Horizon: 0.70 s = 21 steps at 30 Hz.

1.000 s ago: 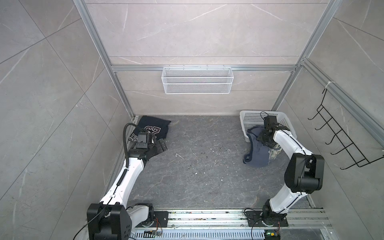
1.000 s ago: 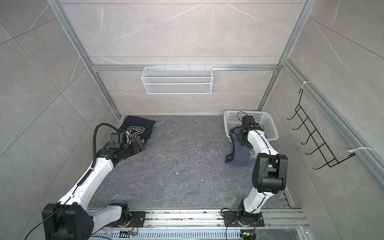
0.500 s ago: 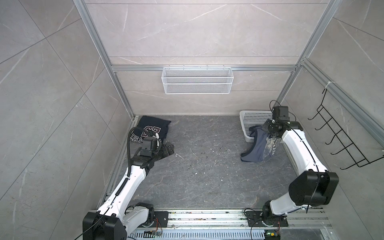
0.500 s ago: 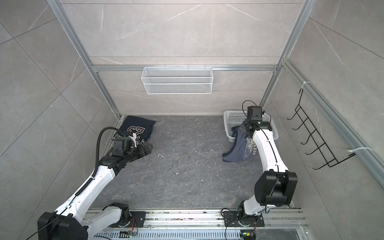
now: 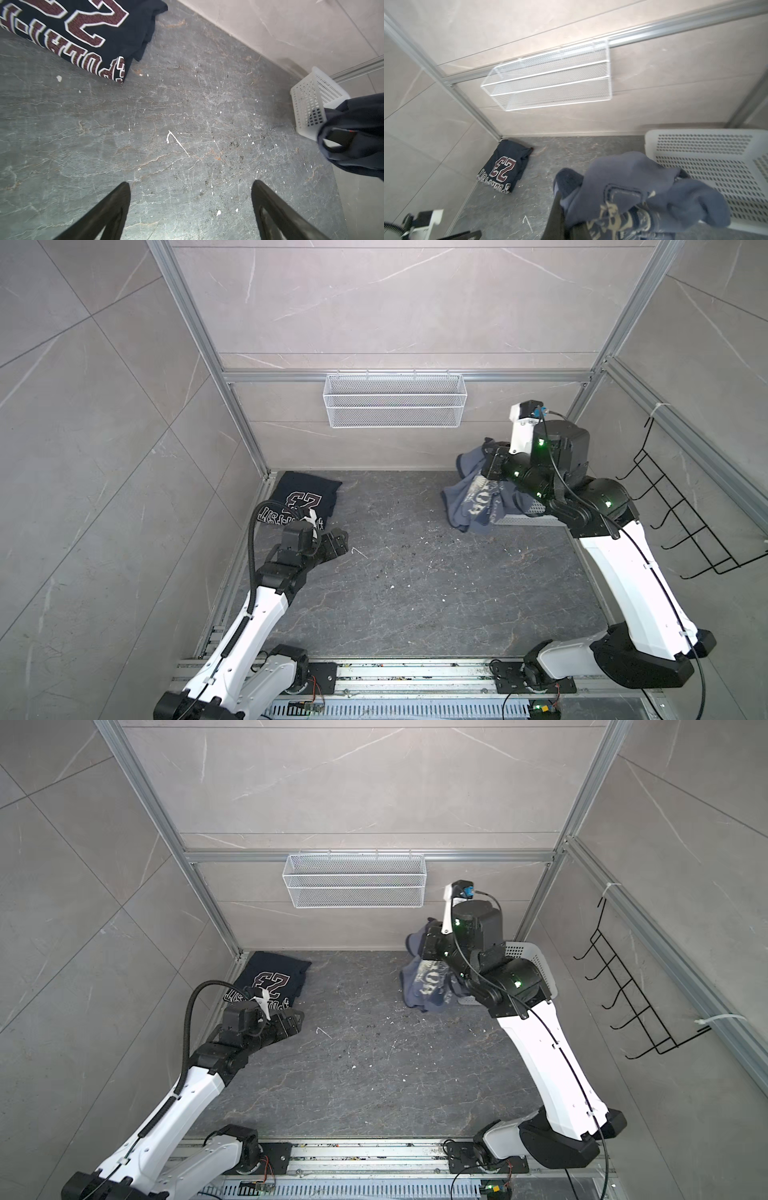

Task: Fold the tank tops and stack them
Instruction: 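Lift the blue-grey tank top from the basket with the right gripper onto the table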

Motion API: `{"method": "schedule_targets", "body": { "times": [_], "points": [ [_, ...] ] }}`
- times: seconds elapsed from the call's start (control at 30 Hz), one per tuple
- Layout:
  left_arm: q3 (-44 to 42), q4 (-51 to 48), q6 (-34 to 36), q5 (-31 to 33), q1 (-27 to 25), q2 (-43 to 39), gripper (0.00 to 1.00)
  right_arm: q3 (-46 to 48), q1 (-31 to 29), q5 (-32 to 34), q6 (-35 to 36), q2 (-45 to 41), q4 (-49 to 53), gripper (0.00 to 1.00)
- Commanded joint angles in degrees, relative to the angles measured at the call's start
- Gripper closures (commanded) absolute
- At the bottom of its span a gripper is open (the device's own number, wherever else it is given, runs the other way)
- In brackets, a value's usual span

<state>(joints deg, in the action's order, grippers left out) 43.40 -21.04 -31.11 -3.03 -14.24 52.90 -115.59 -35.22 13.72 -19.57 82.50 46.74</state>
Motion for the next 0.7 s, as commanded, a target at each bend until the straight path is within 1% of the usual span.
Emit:
{"method": "schedule_targets", "body": {
  "times": [0.0, 0.07, 0.13, 0.17, 0.2, 0.23, 0.27, 0.3, 0.33, 0.37, 0.4, 0.43, 0.5, 0.57, 0.67],
  "points": [
    [-0.52, -0.04, -0.39, 2.34, -0.17, -2.73, 0.07, 0.17, -6.98, 1.97, 1.95, 6.81, 1.67, 1.0],
    [-1.07, -1.29, -0.44, 2.5, -0.18, -3.84, 0.07, 1.63, -10.5, 2.01, 1.02, 11.0, 0.18, 1.0],
    [-1.92, -2.56, -0.68, 2.63, -0.18, -4.92, 0.07, 3.13, -11.91, -0.31, -0.51, 15.57, -1.48, 1.0],
    [-2.58, -3.13, -1.16, 2.67, -0.2, -5.53, 0.08, 3.35, -12.21, -1.56, -1.67, 17.94, -2.05, 0.97],
    [-3.21, -3.64, -1.51, 2.63, -0.25, -5.98, 0.07, 3.21, -12.35, -3.21, -2.47, 20.74, -2.33, 0.89],
    [-3.92, -4.19, -1.95, 2.61, -0.22, -6.35, 0.08, 2.56, -12.41, -5.24, -3.2, 24.07, -2.53, 0.7],
    [-4.51, -4.8, -2.4, 2.43, -0.17, -6.41, 0.07, 0.85, -12.41, -6.88, -3.36, 27.59, -1.63, 0.54],
    [-4.95, -5.29, -2.69, 1.85, -0.17, -6.22, 0.08, -2.15, -12.41, -8.0, -3.22, 31.03, 0.39, 0.45],
    [-5.24, -6.03, -2.88, 1.01, -0.2, -5.66, 0.08, -6.21, -12.33, -7.92, -2.56, 34.61, 4.14, 0.39],
    [-5.21, -7.04, -2.98, 0.14, -0.17, -4.73, 0.08, -9.9, -12.31, -5.4, -1.55, 37.72, 9.26, 0.33],
    [-4.96, -8.23, -2.97, -0.78, -0.18, -3.64, 0.08, -11.65, -12.13, -2.32, -0.99, 38.93, 12.26, 0.29],
    [-4.46, -10.1, -3.07, -1.34, -0.26, -2.28, 0.08, -11.86, -11.63, 0.32, -0.5, 39.0, 13.93, 0.27],
    [-3.91, -12.77, -2.8, -1.05, -0.97, -0.11, 0.09, -6.06, -10.13, 1.15, -0.06, 35.14, 12.19, 0.26],
    [-3.63, -14.93, -2.78, 0.12, -1.97, 1.63, 0.09, 5.7, -7.89, -1.04, -0.15, 28.01, 6.19, 0.26],
    [-4.11, -13.61, -2.89, -0.65, -3.31, 3.75, 0.1, 21.01, -3.46, -4.06, -2.7, 18.28, 0.45, 0.26]
  ]
}}
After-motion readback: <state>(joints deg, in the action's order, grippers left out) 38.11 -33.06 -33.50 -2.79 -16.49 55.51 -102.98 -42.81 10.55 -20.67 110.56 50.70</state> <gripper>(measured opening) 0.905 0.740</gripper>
